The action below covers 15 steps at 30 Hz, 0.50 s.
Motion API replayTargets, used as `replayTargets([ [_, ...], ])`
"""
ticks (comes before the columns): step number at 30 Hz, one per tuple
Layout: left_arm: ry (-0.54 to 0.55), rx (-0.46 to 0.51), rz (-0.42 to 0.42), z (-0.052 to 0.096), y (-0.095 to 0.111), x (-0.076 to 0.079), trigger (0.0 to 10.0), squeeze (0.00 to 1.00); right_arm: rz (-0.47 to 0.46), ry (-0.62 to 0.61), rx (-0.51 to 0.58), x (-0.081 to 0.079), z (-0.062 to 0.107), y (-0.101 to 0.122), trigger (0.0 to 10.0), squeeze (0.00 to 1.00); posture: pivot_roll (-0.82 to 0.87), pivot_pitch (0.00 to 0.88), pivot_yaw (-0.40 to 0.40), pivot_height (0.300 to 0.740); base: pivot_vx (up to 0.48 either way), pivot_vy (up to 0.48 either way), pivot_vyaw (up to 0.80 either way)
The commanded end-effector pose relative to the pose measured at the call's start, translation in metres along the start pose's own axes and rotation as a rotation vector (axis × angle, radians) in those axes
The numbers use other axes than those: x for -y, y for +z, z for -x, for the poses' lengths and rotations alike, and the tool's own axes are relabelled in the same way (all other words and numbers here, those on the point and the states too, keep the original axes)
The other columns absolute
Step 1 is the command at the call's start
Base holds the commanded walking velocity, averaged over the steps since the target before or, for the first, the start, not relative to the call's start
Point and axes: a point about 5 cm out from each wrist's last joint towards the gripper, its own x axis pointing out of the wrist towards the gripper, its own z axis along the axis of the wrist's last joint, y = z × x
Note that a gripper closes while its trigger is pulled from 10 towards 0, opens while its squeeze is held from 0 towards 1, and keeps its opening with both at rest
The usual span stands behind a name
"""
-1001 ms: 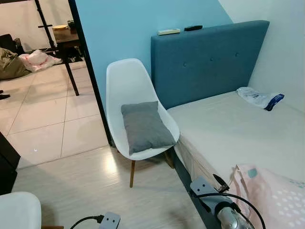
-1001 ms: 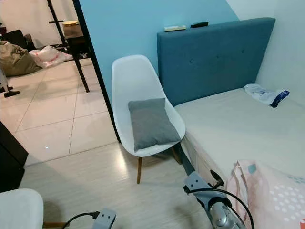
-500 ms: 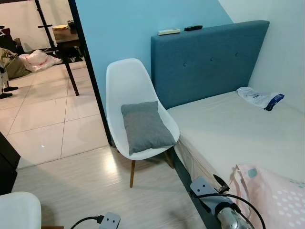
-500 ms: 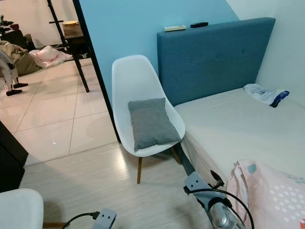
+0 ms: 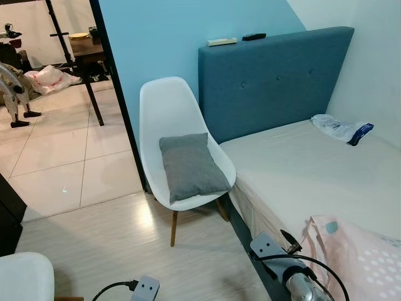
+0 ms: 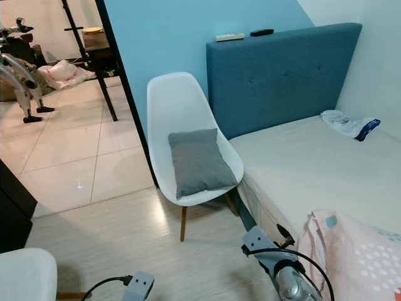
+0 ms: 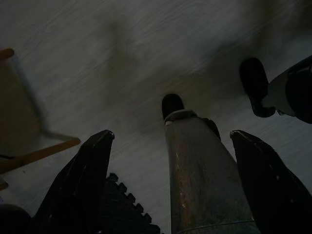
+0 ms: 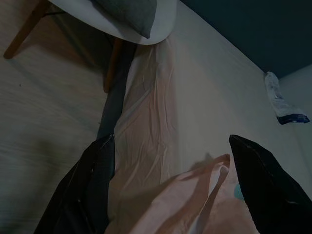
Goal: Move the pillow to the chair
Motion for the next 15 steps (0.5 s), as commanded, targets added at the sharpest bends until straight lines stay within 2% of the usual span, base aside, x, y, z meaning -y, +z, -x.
replayTargets([
  [1, 0.006, -0.004, -0.001, 0.0006, -0.0016, -0.0027, 10.0, 0.0, -0.019, -0.007, 0.001, -0.0018, 0.0006, 0.0004, 10.0, 0.0, -0.08, 0.0, 0.031, 0.74, 0.0, 0.0, 0.0],
  [15, 0.007, -0.004, 0.0, 0.0003, -0.0004, -0.0018, 10.0, 0.0, -0.019, -0.007, 0.0, -0.001, -0.0004, 0.0012, 10.0, 0.0, -0.08, 0.0, 0.03, 0.74, 0.0, 0.0, 0.0],
])
